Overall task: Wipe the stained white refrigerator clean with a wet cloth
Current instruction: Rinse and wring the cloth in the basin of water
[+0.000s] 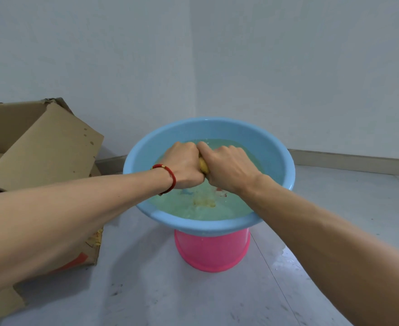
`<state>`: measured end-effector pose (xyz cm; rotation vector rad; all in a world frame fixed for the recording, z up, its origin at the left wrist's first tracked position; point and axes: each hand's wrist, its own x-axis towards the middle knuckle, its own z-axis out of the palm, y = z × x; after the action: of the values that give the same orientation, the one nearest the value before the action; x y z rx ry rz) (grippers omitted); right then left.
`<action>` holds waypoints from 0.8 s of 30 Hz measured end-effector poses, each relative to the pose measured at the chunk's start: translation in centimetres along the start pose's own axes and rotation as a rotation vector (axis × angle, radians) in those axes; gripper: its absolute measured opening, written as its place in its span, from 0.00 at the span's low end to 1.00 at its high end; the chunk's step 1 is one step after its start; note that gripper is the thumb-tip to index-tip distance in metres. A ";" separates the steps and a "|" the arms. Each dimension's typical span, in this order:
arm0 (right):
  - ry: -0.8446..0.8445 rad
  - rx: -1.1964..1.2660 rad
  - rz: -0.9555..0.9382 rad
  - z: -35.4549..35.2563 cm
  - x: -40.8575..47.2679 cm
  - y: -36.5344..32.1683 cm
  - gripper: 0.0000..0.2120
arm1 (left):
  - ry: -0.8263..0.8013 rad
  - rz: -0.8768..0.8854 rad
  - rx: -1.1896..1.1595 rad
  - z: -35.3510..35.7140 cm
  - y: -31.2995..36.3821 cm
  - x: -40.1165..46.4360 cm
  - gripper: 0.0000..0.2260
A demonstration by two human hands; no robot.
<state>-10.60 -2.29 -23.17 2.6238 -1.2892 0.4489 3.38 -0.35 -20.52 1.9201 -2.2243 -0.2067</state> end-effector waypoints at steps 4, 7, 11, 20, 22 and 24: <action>0.060 -0.047 -0.093 -0.2 -0.2 0.9 0.17 | -0.056 -0.122 -0.252 0.5 0.6 -0.6 0.12; 0.060 -0.062 -0.157 -0.3 -0.1 1.2 0.15 | -0.087 -0.207 -0.486 1.1 0.5 -1.0 0.08; 0.024 -0.108 -0.213 -0.6 -0.1 1.2 0.17 | -0.165 -0.272 -0.690 1.5 0.2 -1.6 0.05; -0.196 0.236 0.098 -4.4 -1.5 4.4 0.17 | -0.519 0.023 -0.770 -2.1 0.9 0.7 0.13; -0.181 0.337 0.248 -6.6 -4.5 6.7 0.20 | -0.497 0.148 -0.811 -3.0 3.1 2.1 0.15; -0.185 0.423 0.452 -9.0 -7.7 8.4 0.20 | -0.435 0.278 -0.837 -3.3 6.3 3.3 0.12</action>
<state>-23.39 0.96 -17.18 2.7354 -2.0670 0.6133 -2.34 -2.61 -15.63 1.1678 -2.0731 -1.3586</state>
